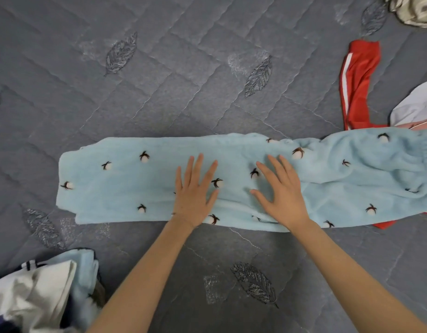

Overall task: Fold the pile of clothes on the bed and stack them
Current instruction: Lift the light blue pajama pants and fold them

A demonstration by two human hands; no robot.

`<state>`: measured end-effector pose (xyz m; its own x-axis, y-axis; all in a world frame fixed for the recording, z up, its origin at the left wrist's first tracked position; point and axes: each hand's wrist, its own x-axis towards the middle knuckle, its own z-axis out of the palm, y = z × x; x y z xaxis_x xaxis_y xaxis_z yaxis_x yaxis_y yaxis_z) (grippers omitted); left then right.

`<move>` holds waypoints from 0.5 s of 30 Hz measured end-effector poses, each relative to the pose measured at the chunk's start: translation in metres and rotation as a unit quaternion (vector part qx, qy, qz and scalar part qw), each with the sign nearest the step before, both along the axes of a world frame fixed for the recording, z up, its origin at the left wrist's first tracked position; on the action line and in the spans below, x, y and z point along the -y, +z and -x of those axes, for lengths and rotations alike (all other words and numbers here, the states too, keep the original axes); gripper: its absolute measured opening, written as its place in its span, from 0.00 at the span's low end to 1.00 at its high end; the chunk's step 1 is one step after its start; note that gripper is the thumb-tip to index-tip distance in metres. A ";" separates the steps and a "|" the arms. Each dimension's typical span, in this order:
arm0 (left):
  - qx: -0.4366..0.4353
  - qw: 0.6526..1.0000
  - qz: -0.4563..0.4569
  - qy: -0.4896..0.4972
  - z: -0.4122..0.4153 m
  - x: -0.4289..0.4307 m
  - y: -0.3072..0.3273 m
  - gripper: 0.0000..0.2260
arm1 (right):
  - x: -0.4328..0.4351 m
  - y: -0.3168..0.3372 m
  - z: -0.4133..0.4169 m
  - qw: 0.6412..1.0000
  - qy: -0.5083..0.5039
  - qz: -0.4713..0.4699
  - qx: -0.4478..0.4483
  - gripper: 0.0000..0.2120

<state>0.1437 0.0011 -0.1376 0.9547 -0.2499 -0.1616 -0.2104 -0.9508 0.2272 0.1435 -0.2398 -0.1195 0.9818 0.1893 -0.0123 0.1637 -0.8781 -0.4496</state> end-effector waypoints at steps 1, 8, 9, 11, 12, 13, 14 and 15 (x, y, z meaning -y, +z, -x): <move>-0.011 1.000 0.005 -0.004 -0.003 0.012 0.001 0.28 | 0.008 0.001 -0.002 1.000 -0.004 -0.002 0.006 0.29; -0.058 0.997 0.059 -0.005 -0.035 0.072 0.008 0.27 | 0.064 0.016 -0.021 0.997 -0.046 -0.051 0.048 0.23; -0.057 0.995 0.076 -0.006 -0.042 0.083 0.011 0.27 | 0.078 0.017 -0.026 0.996 -0.064 -0.047 0.038 0.23; -0.052 0.992 0.114 0.002 -0.056 0.105 0.016 0.26 | 0.106 0.014 -0.041 0.995 -0.099 -0.032 0.006 0.24; -0.047 0.990 0.132 0.012 -0.064 0.117 0.018 0.26 | 0.119 0.011 -0.050 0.993 -0.114 -0.019 -0.013 0.25; -0.047 0.987 0.152 0.025 -0.071 0.129 0.019 0.25 | 0.132 0.007 -0.060 0.992 -0.123 0.002 -0.029 0.27; -0.053 0.982 0.175 0.041 -0.079 0.139 0.020 0.24 | 0.143 0.003 -0.071 0.990 -0.128 0.028 -0.045 0.28; -0.062 0.977 0.197 0.056 -0.087 0.149 0.022 0.23 | 0.155 0.000 -0.081 0.988 -0.127 0.059 -0.066 0.28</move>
